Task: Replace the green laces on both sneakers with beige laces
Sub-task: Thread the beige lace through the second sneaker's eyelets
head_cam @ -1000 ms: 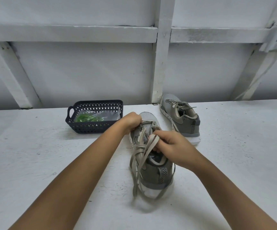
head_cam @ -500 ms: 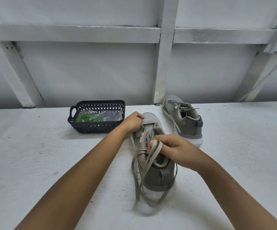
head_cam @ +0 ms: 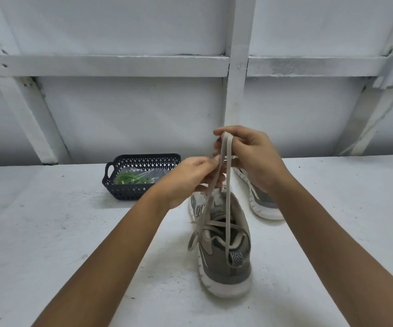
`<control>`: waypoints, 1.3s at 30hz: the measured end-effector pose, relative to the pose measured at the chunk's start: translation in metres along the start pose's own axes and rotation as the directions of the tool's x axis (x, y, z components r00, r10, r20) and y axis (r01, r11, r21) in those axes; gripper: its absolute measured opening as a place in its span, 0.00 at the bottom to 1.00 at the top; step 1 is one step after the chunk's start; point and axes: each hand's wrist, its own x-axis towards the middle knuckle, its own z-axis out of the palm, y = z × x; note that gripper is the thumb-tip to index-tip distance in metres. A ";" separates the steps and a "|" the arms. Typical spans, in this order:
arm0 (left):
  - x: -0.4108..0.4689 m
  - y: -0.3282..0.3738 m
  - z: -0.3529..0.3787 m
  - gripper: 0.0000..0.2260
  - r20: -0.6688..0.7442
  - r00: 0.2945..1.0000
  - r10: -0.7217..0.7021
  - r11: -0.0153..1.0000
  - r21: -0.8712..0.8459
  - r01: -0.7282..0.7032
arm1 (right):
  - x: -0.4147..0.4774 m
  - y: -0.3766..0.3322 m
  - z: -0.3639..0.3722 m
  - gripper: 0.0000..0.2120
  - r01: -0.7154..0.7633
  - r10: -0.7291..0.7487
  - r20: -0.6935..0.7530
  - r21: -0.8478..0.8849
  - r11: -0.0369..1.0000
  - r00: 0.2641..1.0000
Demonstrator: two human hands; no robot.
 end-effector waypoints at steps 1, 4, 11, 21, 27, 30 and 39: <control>0.000 0.001 -0.003 0.17 0.009 1.000 0.015 0.999 -0.042 -0.014 | 0.004 0.000 0.001 0.11 0.001 -0.001 -0.002 -0.007 1.000 1.000; -0.004 0.006 -0.012 0.14 0.028 0.999 0.016 0.982 -0.188 -0.010 | 0.011 0.006 0.002 0.12 -0.003 0.001 -0.019 -0.055 0.998 1.000; -0.009 0.019 -0.020 0.09 0.011 1.000 0.016 0.952 -0.306 -0.012 | 0.011 0.011 0.003 0.14 -0.013 0.002 -0.045 -0.248 0.969 0.999; 0.001 0.055 -0.044 0.12 -0.148 0.988 -0.031 0.686 -0.722 -0.087 | -0.017 0.000 0.016 0.21 0.126 0.185 0.412 -0.621 0.774 0.892; 0.010 0.072 -0.034 0.10 -0.099 0.995 0.019 0.620 -0.780 -0.089 | -0.018 -0.004 0.026 0.16 0.182 0.156 0.516 -0.544 0.819 0.842; 0.015 0.077 -0.029 0.12 -0.155 0.988 0.024 0.643 -0.754 -0.134 | -0.014 -0.003 0.033 0.10 0.181 0.104 0.496 -0.493 0.851 0.862; 0.003 0.018 -0.028 0.06 -0.317 0.943 0.100 0.925 0.380 0.030 | 0.031 -0.018 -0.033 0.16 -0.106 0.132 -0.248 0.113 0.988 0.960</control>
